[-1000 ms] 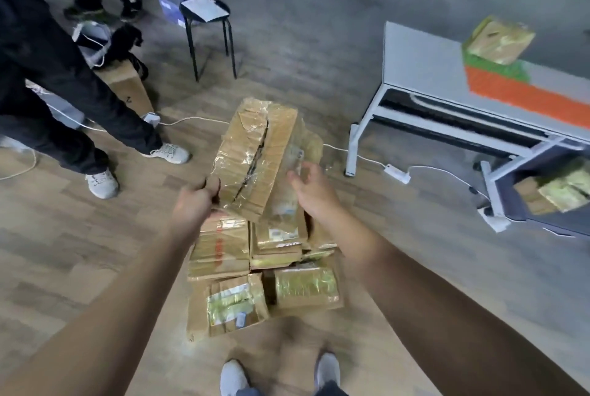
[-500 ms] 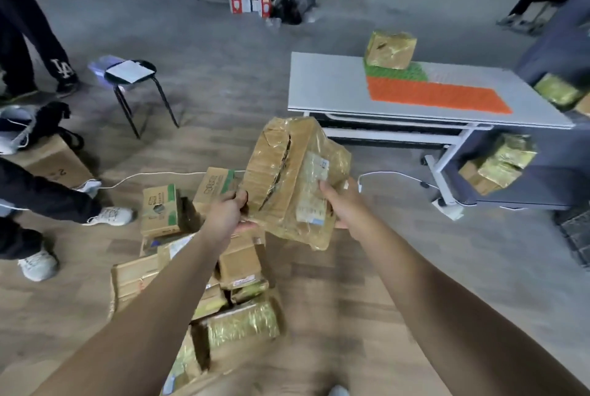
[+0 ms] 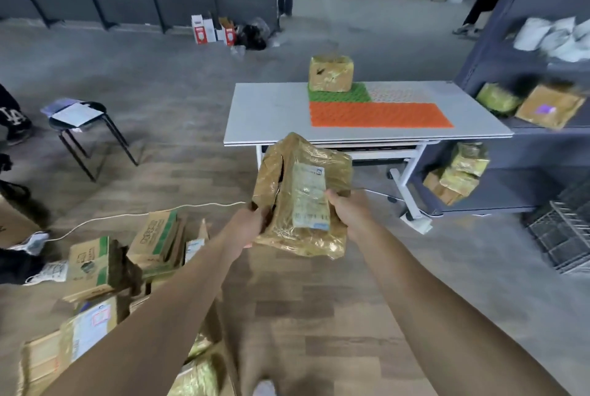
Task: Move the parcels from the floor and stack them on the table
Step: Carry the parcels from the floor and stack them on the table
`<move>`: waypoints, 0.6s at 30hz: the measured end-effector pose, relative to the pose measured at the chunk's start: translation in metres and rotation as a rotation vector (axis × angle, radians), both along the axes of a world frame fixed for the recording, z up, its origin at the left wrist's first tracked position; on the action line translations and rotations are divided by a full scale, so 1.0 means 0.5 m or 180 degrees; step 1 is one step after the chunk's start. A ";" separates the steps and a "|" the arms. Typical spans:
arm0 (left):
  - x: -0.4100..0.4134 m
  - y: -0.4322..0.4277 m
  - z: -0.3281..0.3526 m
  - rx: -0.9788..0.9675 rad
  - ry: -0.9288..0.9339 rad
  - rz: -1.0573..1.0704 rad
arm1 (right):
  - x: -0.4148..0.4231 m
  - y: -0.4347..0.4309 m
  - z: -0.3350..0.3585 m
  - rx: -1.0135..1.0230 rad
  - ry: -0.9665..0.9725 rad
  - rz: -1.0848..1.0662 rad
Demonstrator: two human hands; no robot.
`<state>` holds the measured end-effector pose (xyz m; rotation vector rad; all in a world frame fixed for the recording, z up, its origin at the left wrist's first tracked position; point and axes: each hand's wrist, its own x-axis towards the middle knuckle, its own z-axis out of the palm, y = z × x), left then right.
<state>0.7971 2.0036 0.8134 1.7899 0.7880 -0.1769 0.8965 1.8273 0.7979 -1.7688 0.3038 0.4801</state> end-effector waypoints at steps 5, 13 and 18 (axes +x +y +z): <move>0.139 -0.024 -0.005 -0.0375 0.0023 -0.0017 | 0.111 -0.037 0.021 -0.0044 -0.0176 -0.0131; 0.446 -0.025 -0.020 -0.0687 -0.0167 -0.0321 | 0.395 -0.037 0.063 -0.0317 -0.0465 -0.0370; 0.628 0.004 -0.047 -0.0298 -0.0027 -0.0495 | 0.560 -0.011 0.089 -0.0732 -0.0591 -0.0215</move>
